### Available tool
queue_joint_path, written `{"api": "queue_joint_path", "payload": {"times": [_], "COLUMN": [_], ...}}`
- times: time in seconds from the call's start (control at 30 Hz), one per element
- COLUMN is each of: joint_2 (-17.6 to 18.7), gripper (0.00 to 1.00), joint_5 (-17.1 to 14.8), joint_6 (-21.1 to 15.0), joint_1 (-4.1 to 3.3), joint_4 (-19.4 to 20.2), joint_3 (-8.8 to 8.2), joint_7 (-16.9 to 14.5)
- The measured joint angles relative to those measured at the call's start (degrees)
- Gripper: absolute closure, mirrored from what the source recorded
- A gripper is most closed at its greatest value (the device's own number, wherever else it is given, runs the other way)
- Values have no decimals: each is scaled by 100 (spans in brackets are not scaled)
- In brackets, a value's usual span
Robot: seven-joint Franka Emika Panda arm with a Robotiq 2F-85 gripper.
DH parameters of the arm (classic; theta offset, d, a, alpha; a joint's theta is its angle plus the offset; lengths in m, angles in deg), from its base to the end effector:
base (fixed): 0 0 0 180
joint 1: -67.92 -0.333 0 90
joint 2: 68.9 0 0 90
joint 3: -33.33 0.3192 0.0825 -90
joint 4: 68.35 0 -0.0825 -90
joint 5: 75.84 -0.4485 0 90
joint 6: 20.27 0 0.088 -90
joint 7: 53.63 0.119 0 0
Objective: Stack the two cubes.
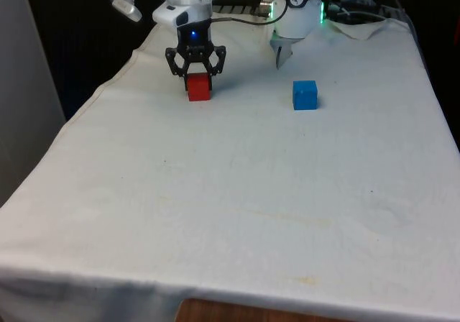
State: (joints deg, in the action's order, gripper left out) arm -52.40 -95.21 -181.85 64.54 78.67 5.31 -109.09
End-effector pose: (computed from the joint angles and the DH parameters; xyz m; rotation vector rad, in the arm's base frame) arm 0.4077 -0.2288 0.1053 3.0875 0.3645 -0.0021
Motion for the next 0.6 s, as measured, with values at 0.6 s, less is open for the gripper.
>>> {"api": "queue_joint_path", "payload": {"times": [0.6], "joint_2": [-607], "gripper": [99], "joint_5": [11], "joint_6": [441], "joint_1": [0], "joint_4": [0], "joint_3": [-57], "joint_7": [0]}}
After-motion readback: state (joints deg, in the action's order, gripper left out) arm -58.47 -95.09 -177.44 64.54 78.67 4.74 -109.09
